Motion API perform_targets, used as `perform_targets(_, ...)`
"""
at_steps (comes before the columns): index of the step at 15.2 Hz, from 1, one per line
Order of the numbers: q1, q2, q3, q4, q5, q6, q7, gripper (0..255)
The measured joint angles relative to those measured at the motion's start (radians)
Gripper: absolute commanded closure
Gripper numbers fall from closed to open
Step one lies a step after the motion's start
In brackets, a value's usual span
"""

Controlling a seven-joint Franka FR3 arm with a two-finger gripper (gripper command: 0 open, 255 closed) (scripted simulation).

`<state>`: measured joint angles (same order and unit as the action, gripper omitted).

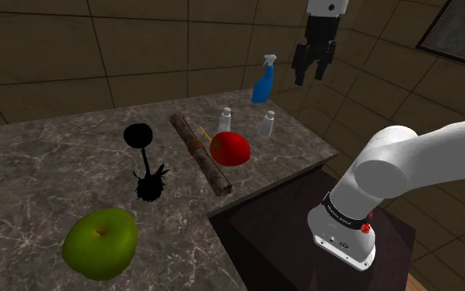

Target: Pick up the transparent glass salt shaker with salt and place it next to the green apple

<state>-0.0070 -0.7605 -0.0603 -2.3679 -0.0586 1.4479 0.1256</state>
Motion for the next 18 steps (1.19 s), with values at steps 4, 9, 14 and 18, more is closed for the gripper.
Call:
perform_targets(4,-0.004,0.055,0.011,-0.005,0.023,0.056,0.045,0)
perform_targets(9,-0.006,0.217,0.042,0.002,0.081,0.205,0.155,0)
perform_targets(14,-0.009,0.402,0.059,0.059,0.128,0.332,0.250,0)
perform_targets(18,-0.013,0.537,0.064,0.104,0.159,0.421,0.312,0)
